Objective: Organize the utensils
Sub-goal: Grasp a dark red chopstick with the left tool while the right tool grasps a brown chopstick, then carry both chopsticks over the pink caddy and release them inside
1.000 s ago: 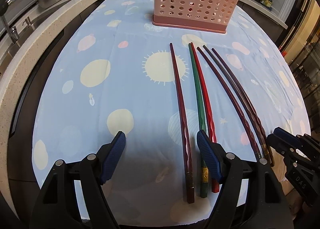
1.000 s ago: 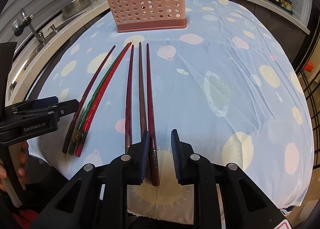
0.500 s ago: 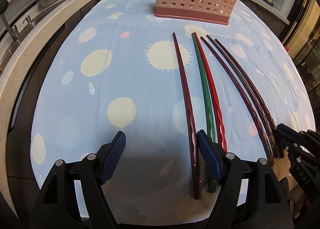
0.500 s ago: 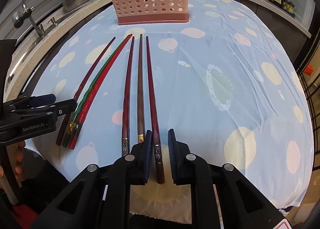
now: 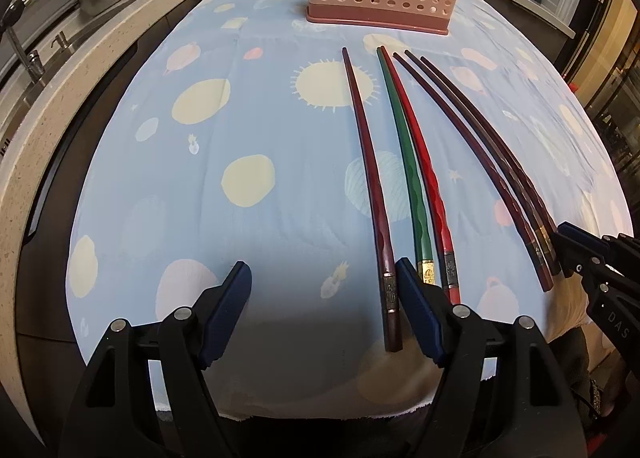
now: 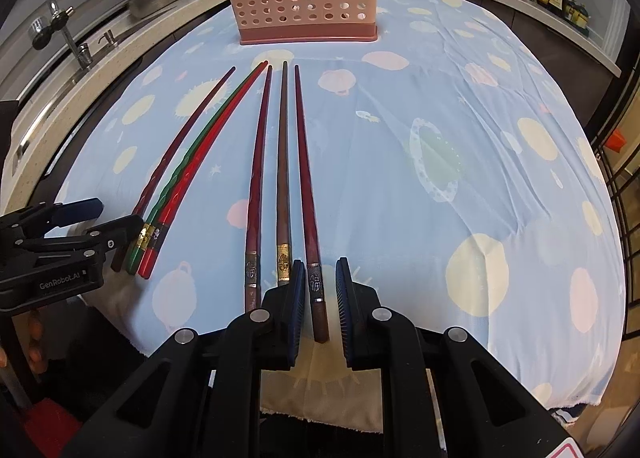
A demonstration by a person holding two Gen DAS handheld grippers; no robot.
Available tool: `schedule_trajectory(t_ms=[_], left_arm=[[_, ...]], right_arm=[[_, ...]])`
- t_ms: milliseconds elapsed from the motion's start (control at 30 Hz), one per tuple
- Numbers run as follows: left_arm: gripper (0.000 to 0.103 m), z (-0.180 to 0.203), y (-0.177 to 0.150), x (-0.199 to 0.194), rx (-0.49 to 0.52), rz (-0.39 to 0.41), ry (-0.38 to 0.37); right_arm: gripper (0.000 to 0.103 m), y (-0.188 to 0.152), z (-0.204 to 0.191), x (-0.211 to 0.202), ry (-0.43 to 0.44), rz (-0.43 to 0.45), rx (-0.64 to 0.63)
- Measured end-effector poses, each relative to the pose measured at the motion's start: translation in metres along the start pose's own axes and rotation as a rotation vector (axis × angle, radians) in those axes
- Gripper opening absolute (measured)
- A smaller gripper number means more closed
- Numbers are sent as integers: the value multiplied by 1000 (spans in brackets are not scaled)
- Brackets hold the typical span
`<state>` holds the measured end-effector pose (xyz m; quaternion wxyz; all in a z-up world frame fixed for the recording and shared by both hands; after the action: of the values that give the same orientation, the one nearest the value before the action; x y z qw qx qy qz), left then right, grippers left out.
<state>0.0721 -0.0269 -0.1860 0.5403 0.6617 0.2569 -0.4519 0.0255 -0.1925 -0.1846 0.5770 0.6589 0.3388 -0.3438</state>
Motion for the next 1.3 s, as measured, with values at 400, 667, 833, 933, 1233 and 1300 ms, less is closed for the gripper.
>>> schedule_trajectory(t_ms=[400,667,833,933,1233,1300], left_arm=[[52,2,-4,-4,5,11,-9],[7,11,-1,-9,30,21,-63],[7,8,12,-18,12,49,-75],[7,6,29,-30,2,88,-82],[7,1,90,-72,-28,222,-102],[7,-1,104,-79,-35,251,-102]], right_arm=[[8,-7,0,-4,8,3,5],[7,-1,3,-8,10,23,12],[7,16,4,-21,9,71,7],[7,31,4,-31,16,107,13],[7,95,3,-72,56,264,39],[7,110,3,-81,64,297,43]])
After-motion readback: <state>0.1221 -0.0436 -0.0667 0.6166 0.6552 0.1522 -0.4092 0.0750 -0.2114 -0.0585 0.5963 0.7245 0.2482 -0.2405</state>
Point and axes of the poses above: each gripper's, at about its wrist camera, not at the fingertips, and x roughly the way its jaws point, z to its right, y to its top, the point moved 9 cm from there along x, roughly the way its jaws point, and after that the axes turned 3 degrees about z, right-handed, at the moved point
